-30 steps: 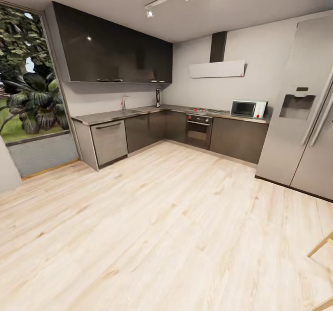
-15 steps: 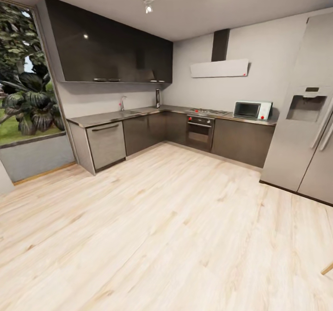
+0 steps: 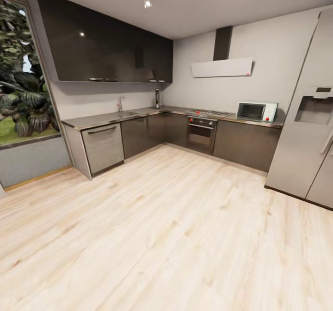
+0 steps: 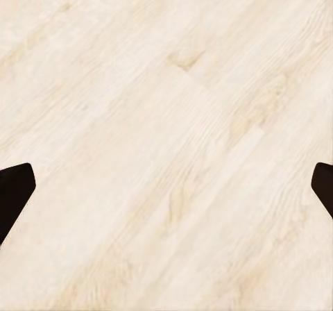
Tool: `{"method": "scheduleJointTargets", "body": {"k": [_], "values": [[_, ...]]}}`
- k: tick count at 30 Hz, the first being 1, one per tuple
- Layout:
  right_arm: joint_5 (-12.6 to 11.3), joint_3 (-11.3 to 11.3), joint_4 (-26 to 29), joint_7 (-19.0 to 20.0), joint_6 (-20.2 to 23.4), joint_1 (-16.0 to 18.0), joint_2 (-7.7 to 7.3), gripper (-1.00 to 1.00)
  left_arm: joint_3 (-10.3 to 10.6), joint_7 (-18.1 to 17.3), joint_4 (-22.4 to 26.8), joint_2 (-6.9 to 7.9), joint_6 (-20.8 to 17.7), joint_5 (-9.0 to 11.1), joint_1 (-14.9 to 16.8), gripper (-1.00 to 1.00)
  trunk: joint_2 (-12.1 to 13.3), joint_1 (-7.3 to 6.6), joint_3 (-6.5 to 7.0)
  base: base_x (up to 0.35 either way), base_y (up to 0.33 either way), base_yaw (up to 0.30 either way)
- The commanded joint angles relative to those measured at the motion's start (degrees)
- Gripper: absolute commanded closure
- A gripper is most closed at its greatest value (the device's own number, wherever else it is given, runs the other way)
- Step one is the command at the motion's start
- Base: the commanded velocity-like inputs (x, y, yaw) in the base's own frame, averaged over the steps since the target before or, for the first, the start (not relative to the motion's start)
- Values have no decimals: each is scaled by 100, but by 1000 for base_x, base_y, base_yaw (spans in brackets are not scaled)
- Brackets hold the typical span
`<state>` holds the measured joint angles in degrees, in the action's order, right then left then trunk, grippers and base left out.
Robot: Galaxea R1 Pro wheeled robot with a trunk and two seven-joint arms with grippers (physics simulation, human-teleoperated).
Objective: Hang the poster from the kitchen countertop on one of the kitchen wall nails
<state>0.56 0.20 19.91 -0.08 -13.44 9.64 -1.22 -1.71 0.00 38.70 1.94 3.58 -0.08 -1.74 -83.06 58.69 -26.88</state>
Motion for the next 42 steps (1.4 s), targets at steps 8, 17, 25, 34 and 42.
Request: {"method": "scheduleJointTargets", "body": {"k": [8, 17, 25, 34, 42], "values": [[6, -2, -5, -1, -18, 3, -1, -100, -4, 0, 6, -1, 11, -1, -2, -100, -2, 4, -5, 337, 0, 0], [3, -3, -5, -1, -18, 3, -1, -100, -4, 0, 6, -1, 10, -1, -2, -100, -2, 4, -5, 337, 0, 0], [5, -3, -5, -1, -18, 3, -4, -100, -4, 0, 6, -1, 9, -1, -2, -100, -2, 4, -5, 337, 0, 0], [1, -3, -5, -1, -17, 3, -3, -100, -4, 0, 6, -1, 4, -1, -2, -100, -2, 4, -5, 337, 0, 0], [1, -3, -5, -1, -18, 3, -1, -100, -4, 0, 6, -1, 9, -1, -2, -100, -2, 4, -5, 337, 0, 0]]}}
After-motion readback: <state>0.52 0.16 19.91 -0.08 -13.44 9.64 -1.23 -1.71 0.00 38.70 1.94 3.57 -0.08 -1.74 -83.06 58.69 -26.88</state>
